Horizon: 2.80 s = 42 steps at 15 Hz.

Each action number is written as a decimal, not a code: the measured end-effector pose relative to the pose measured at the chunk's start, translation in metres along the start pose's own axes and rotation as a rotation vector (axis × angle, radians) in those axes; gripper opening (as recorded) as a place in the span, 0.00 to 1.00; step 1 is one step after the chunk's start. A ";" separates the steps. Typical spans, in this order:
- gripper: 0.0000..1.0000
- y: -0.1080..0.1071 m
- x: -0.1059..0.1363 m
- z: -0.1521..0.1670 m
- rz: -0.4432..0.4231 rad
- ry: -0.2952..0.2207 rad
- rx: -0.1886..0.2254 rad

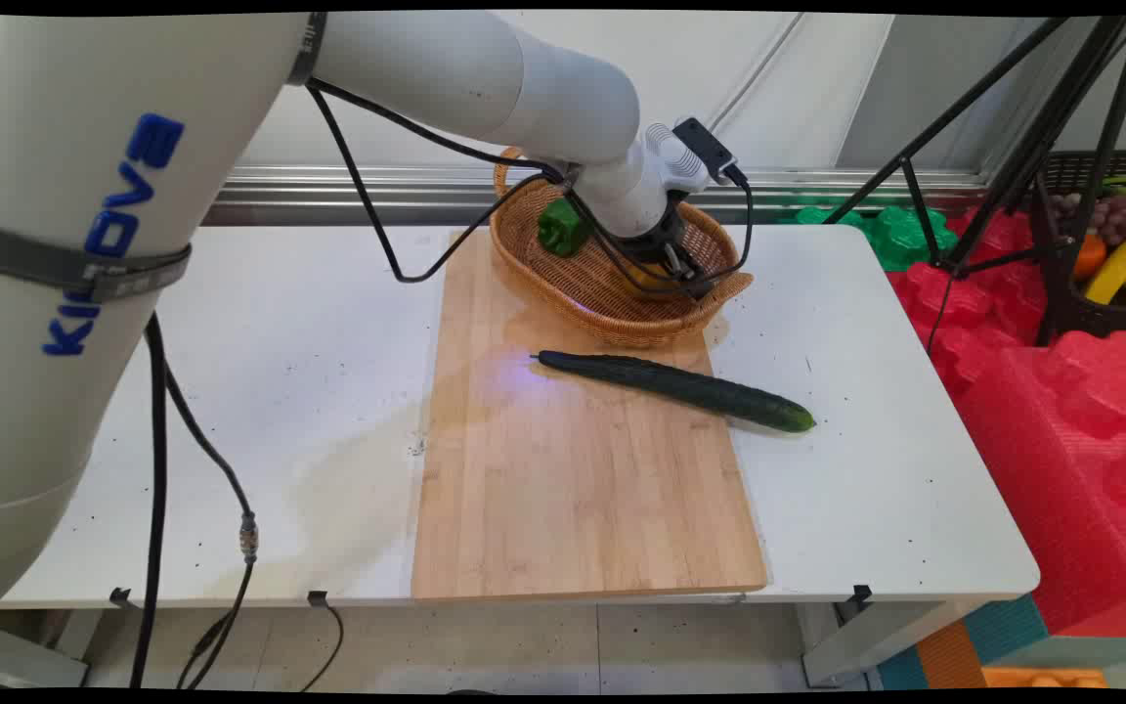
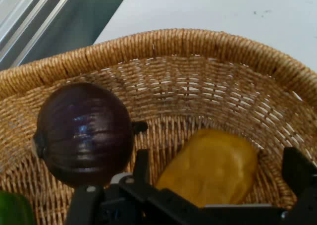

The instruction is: Pick up the cucumber from the cutting board

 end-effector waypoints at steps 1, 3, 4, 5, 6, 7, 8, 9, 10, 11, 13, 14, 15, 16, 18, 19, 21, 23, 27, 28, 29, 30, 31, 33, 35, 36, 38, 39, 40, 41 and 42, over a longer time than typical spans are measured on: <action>1.00 0.000 0.000 -0.001 0.005 0.002 0.001; 1.00 0.001 0.001 -0.007 0.017 0.010 0.002; 1.00 0.001 0.001 -0.012 0.025 0.017 0.003; 1.00 0.001 0.002 -0.019 0.033 0.024 0.004; 1.00 0.001 0.004 -0.027 0.041 0.032 0.006; 1.00 0.001 0.005 -0.037 0.049 0.041 0.008; 1.00 0.002 0.006 -0.047 0.057 0.050 0.009; 1.00 0.002 0.008 -0.060 0.068 0.062 0.009; 1.00 0.003 0.009 -0.074 0.079 0.072 0.008; 1.00 0.005 0.009 -0.088 0.093 0.083 0.005; 1.00 0.008 0.008 -0.116 0.120 0.098 -0.005; 1.00 0.010 0.007 -0.131 0.135 0.105 -0.014; 1.00 0.012 0.005 -0.141 0.146 0.108 -0.020; 1.00 0.014 0.003 -0.151 0.158 0.111 -0.028; 1.00 0.020 -0.005 -0.177 0.189 0.113 -0.052; 1.00 0.024 -0.011 -0.190 0.204 0.111 -0.065; 1.00 0.030 -0.023 -0.212 0.232 0.102 -0.090; 1.00 0.036 -0.035 -0.232 0.261 0.089 -0.113; 1.00 0.047 -0.054 -0.261 0.314 0.064 -0.146; 1.00 0.049 -0.057 -0.266 0.327 0.058 -0.150; 1.00 0.051 -0.059 -0.268 0.338 0.053 -0.152; 1.00 0.053 -0.061 -0.270 0.354 0.048 -0.153; 1.00 0.055 -0.063 -0.271 0.374 0.041 -0.155; 1.00 0.058 -0.064 -0.270 0.399 0.032 -0.156; 1.00 0.062 -0.063 -0.265 0.425 0.023 -0.154; 1.00 0.065 -0.061 -0.262 0.438 0.019 -0.151; 1.00 0.071 -0.056 -0.251 0.465 0.013 -0.146; 1.00 0.074 -0.053 -0.246 0.475 0.011 -0.145; 1.00 0.077 -0.049 -0.240 0.487 0.008 -0.142; 1.00 0.080 -0.047 -0.233 0.498 0.003 -0.140; 1.00 0.082 -0.044 -0.227 0.509 -0.003 -0.139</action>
